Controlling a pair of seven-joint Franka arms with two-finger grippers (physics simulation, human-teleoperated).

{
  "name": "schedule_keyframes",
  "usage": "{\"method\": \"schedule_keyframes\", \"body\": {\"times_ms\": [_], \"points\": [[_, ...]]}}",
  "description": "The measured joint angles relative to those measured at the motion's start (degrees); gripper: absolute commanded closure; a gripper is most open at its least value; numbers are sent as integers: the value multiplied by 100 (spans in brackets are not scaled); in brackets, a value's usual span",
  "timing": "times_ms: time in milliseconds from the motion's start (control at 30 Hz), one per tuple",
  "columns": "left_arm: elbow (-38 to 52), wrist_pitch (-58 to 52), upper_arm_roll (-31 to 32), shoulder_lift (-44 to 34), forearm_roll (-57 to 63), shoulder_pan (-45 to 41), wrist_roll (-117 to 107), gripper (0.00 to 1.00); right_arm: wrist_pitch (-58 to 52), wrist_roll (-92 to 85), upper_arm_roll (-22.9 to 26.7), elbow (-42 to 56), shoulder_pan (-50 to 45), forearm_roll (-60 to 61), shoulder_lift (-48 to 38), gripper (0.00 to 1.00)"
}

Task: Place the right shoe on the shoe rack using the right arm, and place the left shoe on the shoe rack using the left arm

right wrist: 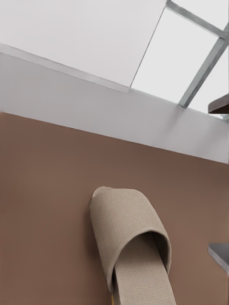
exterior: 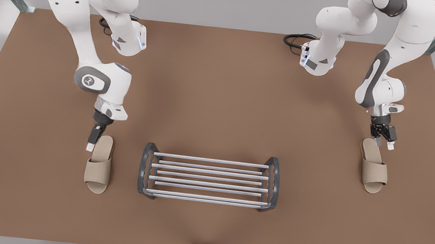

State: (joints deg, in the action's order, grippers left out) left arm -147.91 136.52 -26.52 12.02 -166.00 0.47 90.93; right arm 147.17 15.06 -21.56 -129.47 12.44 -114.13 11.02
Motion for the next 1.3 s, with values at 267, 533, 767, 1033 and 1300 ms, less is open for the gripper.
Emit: {"method": "schedule_keyframes", "body": {"times_ms": [267,533,767,1033,1300], "points": [[416,-262,595,657,0,397,1040,0,-1420,2647,-54,-521,179,-2912,953,0],[893,-390,820,949,0,537,1598,0,-2299,5137,-82,-343,514,-4547,1761,0],[1115,-369,1106,966,0,694,1904,0,-2630,6564,-92,106,574,-5109,2137,0],[1523,-304,1204,1290,0,699,2083,0,-2475,7504,-84,611,624,-5187,2282,0],[1578,-263,1290,1342,0,701,2161,0,-2380,8040,-41,931,611,-5187,2550,3]]}}
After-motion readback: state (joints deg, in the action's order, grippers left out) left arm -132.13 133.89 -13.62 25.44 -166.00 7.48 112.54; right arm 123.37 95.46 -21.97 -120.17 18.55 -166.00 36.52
